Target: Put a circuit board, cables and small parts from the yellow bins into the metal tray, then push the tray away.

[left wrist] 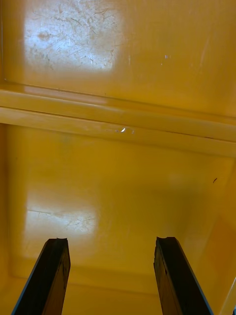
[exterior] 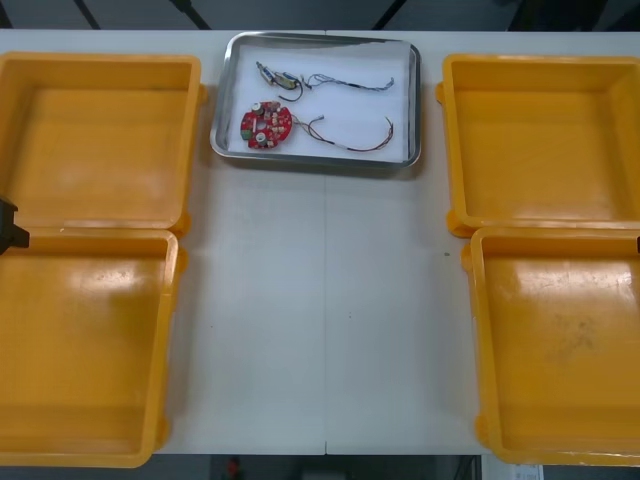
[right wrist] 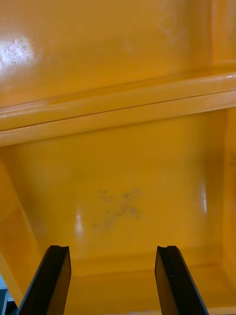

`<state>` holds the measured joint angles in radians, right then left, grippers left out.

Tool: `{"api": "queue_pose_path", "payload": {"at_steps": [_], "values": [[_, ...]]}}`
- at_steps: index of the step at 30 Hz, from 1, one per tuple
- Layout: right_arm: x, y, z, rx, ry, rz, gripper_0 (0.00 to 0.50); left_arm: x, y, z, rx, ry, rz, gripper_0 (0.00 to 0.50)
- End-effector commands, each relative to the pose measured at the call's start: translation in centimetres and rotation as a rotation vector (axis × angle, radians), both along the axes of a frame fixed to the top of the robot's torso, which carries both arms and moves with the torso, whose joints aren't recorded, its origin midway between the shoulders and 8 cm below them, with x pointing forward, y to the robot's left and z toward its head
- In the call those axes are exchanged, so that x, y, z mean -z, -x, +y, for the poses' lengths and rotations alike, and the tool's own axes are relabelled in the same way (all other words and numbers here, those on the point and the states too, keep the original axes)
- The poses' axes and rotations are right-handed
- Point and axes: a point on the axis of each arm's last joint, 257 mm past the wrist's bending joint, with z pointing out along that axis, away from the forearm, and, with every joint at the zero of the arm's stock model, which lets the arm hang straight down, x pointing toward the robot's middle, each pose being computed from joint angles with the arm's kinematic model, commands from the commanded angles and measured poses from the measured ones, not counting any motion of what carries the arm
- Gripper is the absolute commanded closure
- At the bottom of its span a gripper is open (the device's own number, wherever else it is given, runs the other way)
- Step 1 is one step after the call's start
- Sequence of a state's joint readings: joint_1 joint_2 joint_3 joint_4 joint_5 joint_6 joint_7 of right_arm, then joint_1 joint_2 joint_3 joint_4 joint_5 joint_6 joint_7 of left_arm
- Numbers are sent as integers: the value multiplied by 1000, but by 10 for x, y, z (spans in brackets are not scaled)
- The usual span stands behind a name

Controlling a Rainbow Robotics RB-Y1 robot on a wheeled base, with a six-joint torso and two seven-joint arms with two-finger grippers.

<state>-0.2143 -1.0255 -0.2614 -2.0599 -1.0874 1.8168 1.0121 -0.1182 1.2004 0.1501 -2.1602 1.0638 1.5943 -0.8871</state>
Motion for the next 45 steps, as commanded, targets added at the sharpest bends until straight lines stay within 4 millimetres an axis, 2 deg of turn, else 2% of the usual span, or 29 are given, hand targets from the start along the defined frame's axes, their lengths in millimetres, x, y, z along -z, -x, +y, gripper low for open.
{"api": "queue_pose_path", "payload": {"at_steps": [1,7,15,45], "values": [[5,-5,-1,-6,19,-18,0,1,5,5,25,-38,19,0],[23,-17,10,-40,44,-35,0,1,5,5,25,-38,19,0],[34,-19,20,-76,40,-33,0,1,5,5,25,-38,19,0],[35,-20,25,-104,43,-38,0,1,5,5,25,-38,19,0]]}}
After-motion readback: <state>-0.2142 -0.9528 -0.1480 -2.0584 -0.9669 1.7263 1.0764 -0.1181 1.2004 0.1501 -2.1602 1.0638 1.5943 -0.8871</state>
